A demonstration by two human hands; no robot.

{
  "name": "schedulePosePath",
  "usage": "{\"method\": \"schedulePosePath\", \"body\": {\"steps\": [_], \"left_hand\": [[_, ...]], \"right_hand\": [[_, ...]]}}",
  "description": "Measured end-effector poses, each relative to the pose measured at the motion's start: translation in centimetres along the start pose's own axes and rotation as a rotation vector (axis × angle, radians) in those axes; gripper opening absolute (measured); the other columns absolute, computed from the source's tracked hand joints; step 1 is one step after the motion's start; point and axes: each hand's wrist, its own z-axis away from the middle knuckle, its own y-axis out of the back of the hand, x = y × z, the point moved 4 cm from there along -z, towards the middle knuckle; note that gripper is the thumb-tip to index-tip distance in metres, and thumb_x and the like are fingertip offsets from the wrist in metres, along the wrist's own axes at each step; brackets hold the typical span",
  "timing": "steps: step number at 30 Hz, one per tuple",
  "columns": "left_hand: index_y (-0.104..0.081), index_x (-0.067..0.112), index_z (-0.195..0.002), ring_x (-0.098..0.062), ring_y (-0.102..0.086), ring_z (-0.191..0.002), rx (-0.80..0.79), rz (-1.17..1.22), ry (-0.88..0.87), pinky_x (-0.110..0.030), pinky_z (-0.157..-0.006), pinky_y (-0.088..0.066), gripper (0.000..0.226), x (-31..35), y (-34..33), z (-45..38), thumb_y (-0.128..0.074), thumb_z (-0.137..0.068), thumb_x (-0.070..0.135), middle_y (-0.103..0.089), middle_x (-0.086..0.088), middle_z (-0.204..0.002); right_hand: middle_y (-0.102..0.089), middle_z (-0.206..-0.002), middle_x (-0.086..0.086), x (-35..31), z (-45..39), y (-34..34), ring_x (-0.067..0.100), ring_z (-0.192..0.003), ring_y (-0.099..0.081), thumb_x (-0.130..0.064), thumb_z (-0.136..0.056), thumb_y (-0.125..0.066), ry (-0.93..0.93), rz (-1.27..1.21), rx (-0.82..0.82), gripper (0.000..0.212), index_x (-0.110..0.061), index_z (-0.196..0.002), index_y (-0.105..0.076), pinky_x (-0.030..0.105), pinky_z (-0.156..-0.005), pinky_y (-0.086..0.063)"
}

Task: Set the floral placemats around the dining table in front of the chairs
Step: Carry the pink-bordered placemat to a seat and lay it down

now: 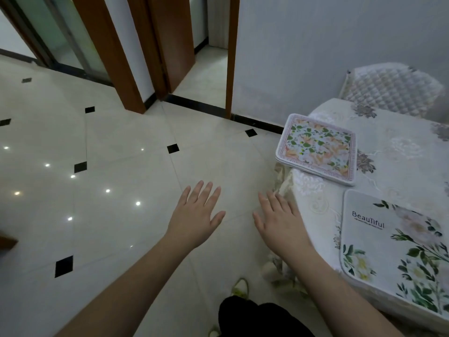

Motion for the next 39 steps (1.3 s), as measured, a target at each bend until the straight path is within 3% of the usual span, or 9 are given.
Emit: {"method": "schedulePosePath", "body": {"steps": [5,7,10,15,19,23,29,36,39], "left_hand": [[-0.014,0.023,-0.158,-0.023,-0.007,-0.153,-0.035,-0.02,-0.011,-0.044,-0.123,-0.004,0.082,-0.6,-0.4,-5.3,0.006,-0.088,0.062,-0.015,-0.003,-0.166],[-0.005,0.025,-0.159,-0.021,0.001,-0.154,-0.056,-0.027,0.001,-0.043,-0.124,0.001,0.085,-1.0,-0.3,-7.3,0.012,-0.085,0.062,-0.005,-0.001,-0.167],[-0.006,0.025,-0.159,-0.022,0.0,-0.154,-0.047,-0.008,0.012,-0.043,-0.123,0.002,0.084,-1.8,0.3,-9.9,0.011,-0.086,0.063,-0.006,-0.002,-0.167],[-0.008,0.027,-0.158,-0.02,-0.001,-0.154,-0.02,0.046,0.036,-0.041,-0.123,0.0,0.097,-3.4,0.6,-13.5,0.029,-0.08,0.069,-0.007,0.0,-0.167],[-0.015,0.026,-0.158,-0.021,-0.007,-0.153,-0.016,0.075,0.02,-0.041,-0.122,-0.003,0.093,-4.3,0.4,-16.6,0.023,-0.084,0.07,-0.014,-0.001,-0.166],[-0.028,0.024,-0.155,-0.024,-0.023,-0.15,-0.026,0.07,-0.025,-0.039,-0.121,-0.008,0.082,-5.6,0.1,-21.0,0.008,-0.095,0.066,-0.029,-0.004,-0.161],[-0.044,0.02,-0.148,-0.028,-0.042,-0.141,-0.057,0.054,-0.152,-0.042,-0.114,-0.018,0.073,-8.8,-0.8,-28.8,-0.006,-0.101,0.06,-0.047,-0.008,-0.151],[-0.033,0.022,-0.154,-0.026,-0.026,-0.149,-0.049,0.062,-0.318,-0.045,-0.119,-0.017,0.084,-11.7,0.7,-36.7,0.011,-0.095,0.062,-0.034,-0.007,-0.159],[-0.031,0.022,-0.154,-0.025,-0.024,-0.15,-0.054,0.053,-0.406,-0.045,-0.12,-0.017,0.077,-11.1,1.3,-39.6,0.0,-0.096,0.062,-0.032,-0.007,-0.16]], "right_hand": [[-0.058,-0.137,0.012,1.3,-5.3,-0.3,0.032,-0.124,-0.057,-0.047,-0.092,-0.028,-0.023,-0.015,0.02,0.063,-0.012,-0.138,-0.055,0.05,-0.103,-0.042],[-0.058,-0.137,0.013,1.6,-7.4,0.2,0.033,-0.123,-0.057,-0.046,-0.092,-0.03,-0.022,-0.039,0.021,0.062,-0.011,-0.137,-0.055,0.051,-0.101,-0.043],[-0.056,-0.14,0.014,1.4,-10.6,0.8,0.033,-0.126,-0.055,-0.045,-0.093,-0.03,0.007,-0.072,0.041,0.061,-0.011,-0.139,-0.052,0.052,-0.102,-0.045],[-0.05,-0.146,0.011,1.3,-15.3,1.2,0.032,-0.132,-0.049,-0.046,-0.094,-0.027,0.029,-0.066,0.042,0.063,-0.014,-0.143,-0.048,0.05,-0.106,-0.038],[-0.046,-0.149,0.01,1.8,-18.7,1.6,0.031,-0.135,-0.047,-0.048,-0.093,-0.024,0.023,-0.065,0.037,0.065,-0.014,-0.145,-0.045,0.049,-0.109,-0.035],[-0.02,-0.162,0.005,2.3,-22.0,1.4,0.025,-0.149,-0.02,-0.052,-0.088,-0.001,-0.007,-0.06,0.007,0.077,-0.02,-0.155,-0.019,0.045,-0.119,-0.012],[-0.055,-0.141,0.011,1.5,-27.3,0.6,0.031,-0.128,-0.054,-0.044,-0.091,-0.031,-0.148,-0.037,-0.023,0.061,-0.013,-0.139,-0.053,0.051,-0.103,-0.043],[-0.056,-0.139,0.011,1.3,-32.6,1.4,0.031,-0.127,-0.054,-0.043,-0.09,-0.029,-0.344,-0.028,-0.021,0.062,-0.011,-0.137,-0.054,0.051,-0.103,-0.041],[-0.053,-0.143,0.008,1.7,-33.6,1.4,0.029,-0.131,-0.051,-0.044,-0.09,-0.026,-0.412,-0.033,-0.028,0.064,-0.014,-0.14,-0.052,0.05,-0.106,-0.039]]}}
